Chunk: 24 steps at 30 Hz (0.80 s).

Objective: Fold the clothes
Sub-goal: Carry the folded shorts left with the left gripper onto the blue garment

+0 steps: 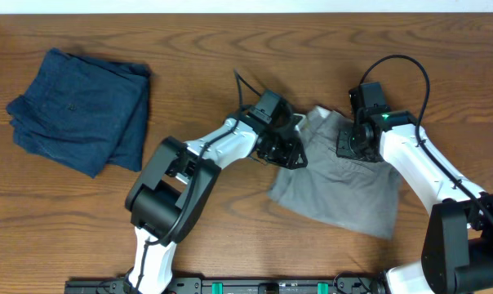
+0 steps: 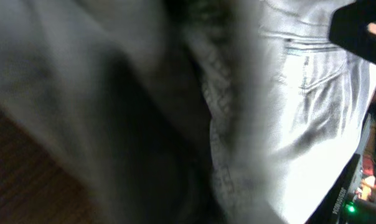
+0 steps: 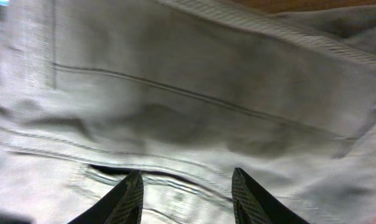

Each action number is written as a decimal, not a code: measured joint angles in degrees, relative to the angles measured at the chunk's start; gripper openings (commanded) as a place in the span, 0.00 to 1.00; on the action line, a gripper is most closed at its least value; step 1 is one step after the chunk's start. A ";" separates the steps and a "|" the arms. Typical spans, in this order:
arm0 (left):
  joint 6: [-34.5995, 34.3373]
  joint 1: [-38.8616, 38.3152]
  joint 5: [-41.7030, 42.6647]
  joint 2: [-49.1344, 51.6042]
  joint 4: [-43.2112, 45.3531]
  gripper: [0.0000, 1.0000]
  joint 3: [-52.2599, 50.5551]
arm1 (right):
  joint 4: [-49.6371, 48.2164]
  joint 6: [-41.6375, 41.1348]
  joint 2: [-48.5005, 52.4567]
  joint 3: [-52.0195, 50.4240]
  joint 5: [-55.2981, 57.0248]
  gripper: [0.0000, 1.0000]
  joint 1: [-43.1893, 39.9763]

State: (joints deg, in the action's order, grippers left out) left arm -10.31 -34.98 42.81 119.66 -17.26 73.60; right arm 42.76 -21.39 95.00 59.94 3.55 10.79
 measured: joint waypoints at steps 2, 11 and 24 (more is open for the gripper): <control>-0.11 -0.07 0.31 0.15 0.94 0.06 -0.07 | 0.44 0.00 0.00 0.00 0.00 0.44 -0.02; -0.42 9.11 -7.80 -6.43 -2.08 0.06 -0.09 | 3.28 -0.02 0.00 0.00 0.28 0.42 -2.58; -0.85 43.71 -29.29 -31.63 -0.22 0.06 -0.07 | 5.84 -0.02 0.00 0.00 0.74 0.41 -6.49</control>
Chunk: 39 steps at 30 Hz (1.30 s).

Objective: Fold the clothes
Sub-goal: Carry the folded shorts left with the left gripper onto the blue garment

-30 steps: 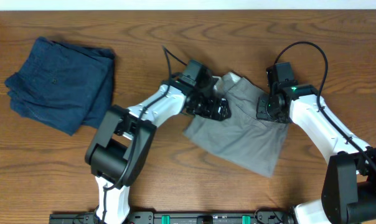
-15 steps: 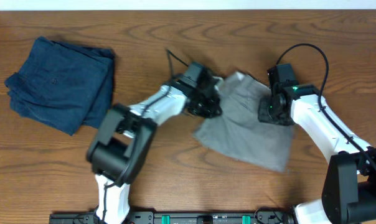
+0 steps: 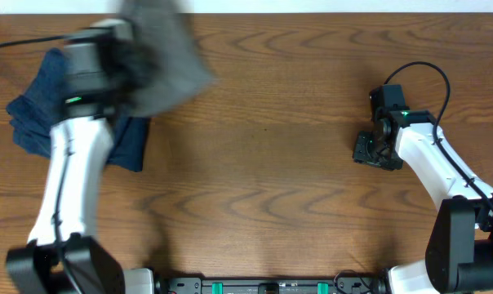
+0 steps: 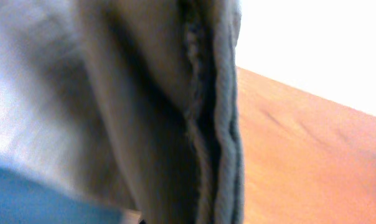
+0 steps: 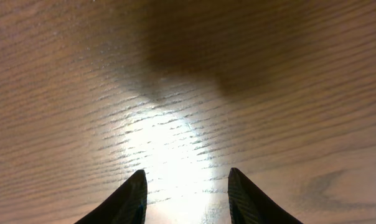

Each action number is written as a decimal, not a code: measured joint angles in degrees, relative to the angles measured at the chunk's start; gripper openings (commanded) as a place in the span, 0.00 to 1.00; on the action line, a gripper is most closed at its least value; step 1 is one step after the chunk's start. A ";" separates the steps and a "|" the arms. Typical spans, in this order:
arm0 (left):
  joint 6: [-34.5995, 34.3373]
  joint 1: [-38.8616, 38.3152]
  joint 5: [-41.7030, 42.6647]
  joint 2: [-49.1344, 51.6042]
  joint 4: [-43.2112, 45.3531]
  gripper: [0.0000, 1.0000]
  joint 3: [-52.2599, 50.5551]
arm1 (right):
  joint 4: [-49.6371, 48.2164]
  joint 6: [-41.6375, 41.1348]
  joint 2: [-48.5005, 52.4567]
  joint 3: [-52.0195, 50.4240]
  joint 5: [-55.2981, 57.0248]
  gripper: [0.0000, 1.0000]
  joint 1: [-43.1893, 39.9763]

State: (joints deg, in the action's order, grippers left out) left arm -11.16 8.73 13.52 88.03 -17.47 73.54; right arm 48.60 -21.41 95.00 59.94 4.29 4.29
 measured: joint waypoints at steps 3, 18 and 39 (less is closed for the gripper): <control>-0.57 9.38 -1.55 -1.18 -0.07 0.06 0.00 | 0.13 0.00 0.00 0.00 -0.02 0.41 0.00; -5.95 25.92 -1.62 5.84 -8.79 0.28 -0.02 | 0.59 0.00 0.00 0.00 -0.02 0.42 0.00; -12.98 25.59 11.39 -9.18 -1.55 0.98 -0.50 | 0.46 0.17 0.00 0.00 -0.02 0.43 0.00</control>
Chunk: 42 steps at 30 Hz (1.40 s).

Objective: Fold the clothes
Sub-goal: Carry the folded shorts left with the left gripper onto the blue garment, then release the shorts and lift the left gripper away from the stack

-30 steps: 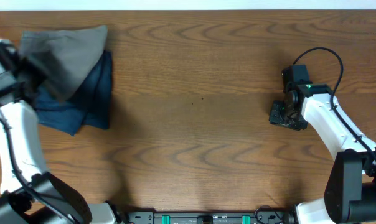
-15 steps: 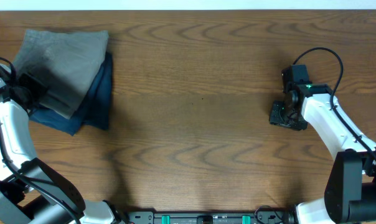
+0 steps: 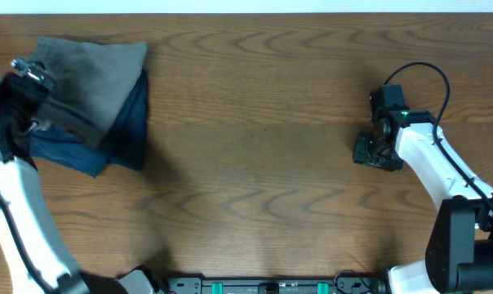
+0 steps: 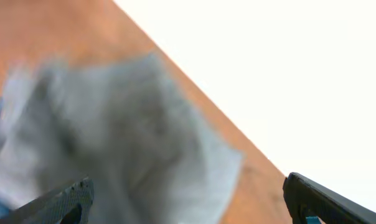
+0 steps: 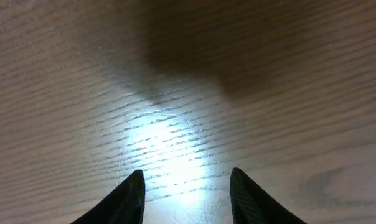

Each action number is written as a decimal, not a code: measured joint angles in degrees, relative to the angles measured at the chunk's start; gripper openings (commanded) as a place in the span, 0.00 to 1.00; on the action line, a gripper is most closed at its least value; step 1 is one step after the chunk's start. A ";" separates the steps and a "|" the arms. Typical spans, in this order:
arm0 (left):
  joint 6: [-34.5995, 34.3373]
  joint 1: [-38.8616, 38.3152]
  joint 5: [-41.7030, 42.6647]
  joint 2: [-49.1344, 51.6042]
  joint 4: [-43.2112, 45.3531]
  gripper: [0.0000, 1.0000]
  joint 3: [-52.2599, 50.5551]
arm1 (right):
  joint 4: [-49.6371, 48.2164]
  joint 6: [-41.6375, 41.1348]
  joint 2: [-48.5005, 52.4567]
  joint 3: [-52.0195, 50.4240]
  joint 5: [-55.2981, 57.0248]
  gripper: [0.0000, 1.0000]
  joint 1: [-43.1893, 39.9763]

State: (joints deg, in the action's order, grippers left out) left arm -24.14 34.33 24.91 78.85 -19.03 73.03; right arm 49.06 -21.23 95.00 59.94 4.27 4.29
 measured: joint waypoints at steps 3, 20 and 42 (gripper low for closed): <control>-0.11 -0.37 0.66 -1.05 0.26 0.98 0.02 | 0.02 0.02 0.00 0.00 0.00 0.43 0.00; -1.40 0.00 0.35 18.84 -4.66 0.98 0.02 | 1.22 0.02 0.00 0.00 0.00 0.44 0.00; 0.11 -3.28 9.18 15.04 0.11 0.98 -0.09 | 0.81 0.37 0.00 0.00 -0.79 0.73 0.00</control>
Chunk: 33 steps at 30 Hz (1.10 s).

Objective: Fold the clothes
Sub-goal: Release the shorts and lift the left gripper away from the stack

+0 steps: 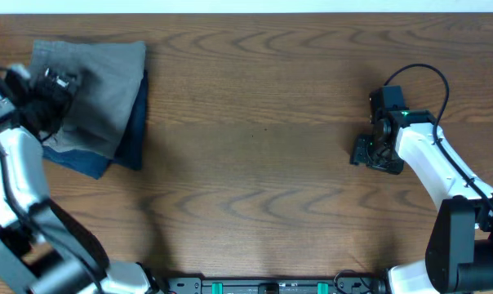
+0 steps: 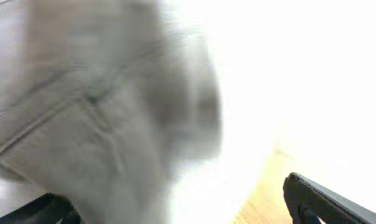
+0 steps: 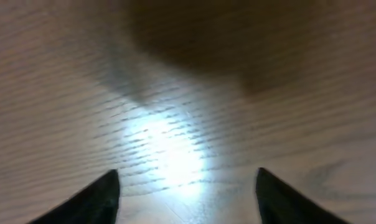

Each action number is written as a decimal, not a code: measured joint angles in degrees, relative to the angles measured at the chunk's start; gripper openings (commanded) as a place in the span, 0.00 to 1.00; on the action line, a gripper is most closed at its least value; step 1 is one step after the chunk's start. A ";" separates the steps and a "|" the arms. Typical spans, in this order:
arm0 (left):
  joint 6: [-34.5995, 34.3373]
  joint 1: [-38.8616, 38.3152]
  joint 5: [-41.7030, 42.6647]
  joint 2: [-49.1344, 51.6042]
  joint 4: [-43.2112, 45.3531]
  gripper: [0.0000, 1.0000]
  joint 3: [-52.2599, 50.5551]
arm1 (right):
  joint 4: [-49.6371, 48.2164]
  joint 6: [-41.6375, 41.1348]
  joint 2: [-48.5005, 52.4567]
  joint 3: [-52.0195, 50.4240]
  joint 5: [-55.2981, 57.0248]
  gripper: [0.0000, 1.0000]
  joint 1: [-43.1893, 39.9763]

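A folded grey garment (image 1: pixel 99 82) lies on top of a folded blue garment (image 1: pixel 124 147) at the table's far left. My left gripper (image 1: pixel 55 88) hovers over the grey garment's left part, open. In the left wrist view its fingers (image 2: pixel 322 200) stand wide apart with nothing between them, and the grey garment (image 2: pixel 94 106) is a blur beneath. My right gripper (image 1: pixel 367 153) is open low over bare wood at the right, holding nothing. Its fingertips (image 3: pixel 101 196) are spread wide in the right wrist view.
The wooden table (image 1: pixel 255 163) stretches between the two arms. Its back edge (image 1: pixel 255 11) meets a white strip just behind the clothes pile. The right arm's black cable (image 1: pixel 426 77) loops above its wrist.
My left gripper has shifted a little toward the middle of the grey garment, still open. My right gripper stays in place but its fingers stand wider apart.
Both grippers were at the grey garment right of centre, the left shut on it. Then the left held it up over the blue pile at far left while the right stayed open over bare wood. Later the garment lay on the blue pile, released, as now.
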State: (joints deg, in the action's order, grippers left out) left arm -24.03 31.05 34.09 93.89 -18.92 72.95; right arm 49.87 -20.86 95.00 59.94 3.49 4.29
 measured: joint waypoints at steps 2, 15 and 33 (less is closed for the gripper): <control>0.96 -3.98 -0.28 -3.21 0.04 0.98 0.02 | -1.31 0.15 0.00 0.00 -1.27 0.76 0.00; 7.76 -36.09 -18.18 -2.38 -7.93 0.98 0.02 | -6.03 0.48 0.00 0.00 -11.91 0.83 0.00; 8.90 -38.27 -32.13 -2.38 -6.54 0.98 0.02 | -4.20 1.01 0.00 0.00 -12.55 0.85 0.00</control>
State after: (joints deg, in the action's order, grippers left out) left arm -15.14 -7.22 1.96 91.50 -25.45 72.97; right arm 45.67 -19.86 95.00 59.94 -9.06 4.29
